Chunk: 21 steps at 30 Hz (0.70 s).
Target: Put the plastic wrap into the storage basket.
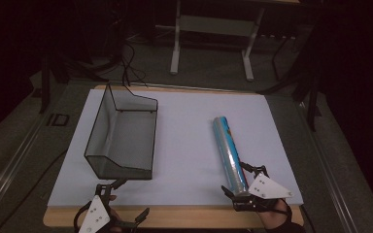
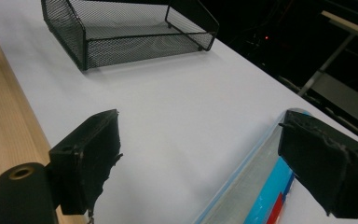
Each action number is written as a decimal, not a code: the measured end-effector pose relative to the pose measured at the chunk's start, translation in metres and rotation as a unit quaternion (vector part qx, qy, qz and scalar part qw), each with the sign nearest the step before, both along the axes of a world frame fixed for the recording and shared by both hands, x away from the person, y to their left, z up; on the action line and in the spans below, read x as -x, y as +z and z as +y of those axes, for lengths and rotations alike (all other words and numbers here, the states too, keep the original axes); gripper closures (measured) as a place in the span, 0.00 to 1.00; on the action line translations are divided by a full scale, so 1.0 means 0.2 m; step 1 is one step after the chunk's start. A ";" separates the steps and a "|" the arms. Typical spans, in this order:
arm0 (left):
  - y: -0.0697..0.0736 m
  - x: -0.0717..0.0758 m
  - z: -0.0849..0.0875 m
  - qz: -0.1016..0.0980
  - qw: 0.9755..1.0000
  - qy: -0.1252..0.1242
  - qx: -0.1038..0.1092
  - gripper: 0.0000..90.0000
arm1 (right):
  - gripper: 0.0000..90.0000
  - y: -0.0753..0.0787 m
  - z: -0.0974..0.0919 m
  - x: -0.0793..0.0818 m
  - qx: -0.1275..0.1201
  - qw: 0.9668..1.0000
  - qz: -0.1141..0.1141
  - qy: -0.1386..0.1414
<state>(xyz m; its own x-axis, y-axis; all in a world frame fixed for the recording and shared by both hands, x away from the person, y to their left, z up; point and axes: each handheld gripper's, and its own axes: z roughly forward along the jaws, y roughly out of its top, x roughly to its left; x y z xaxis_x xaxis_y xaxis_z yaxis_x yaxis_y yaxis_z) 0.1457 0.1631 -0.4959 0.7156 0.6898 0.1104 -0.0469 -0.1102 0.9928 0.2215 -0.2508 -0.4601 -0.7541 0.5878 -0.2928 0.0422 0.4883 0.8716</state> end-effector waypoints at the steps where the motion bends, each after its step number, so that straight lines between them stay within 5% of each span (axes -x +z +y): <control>1: 0.00 0.00 0.00 0.000 1.000 0.000 0.000 0.00 | 0.14 0.00 0.00 0.00 0.000 1.000 0.000 0.000; 12: 0.00 0.00 -0.01 0.000 1.000 -0.007 -0.008 0.00 | 0.14 0.00 0.00 -0.01 0.008 1.000 0.015 0.016; 21: 0.00 0.00 0.00 0.002 1.000 -0.010 -0.011 0.00 | 0.13 0.03 0.05 0.01 0.031 0.999 0.005 0.016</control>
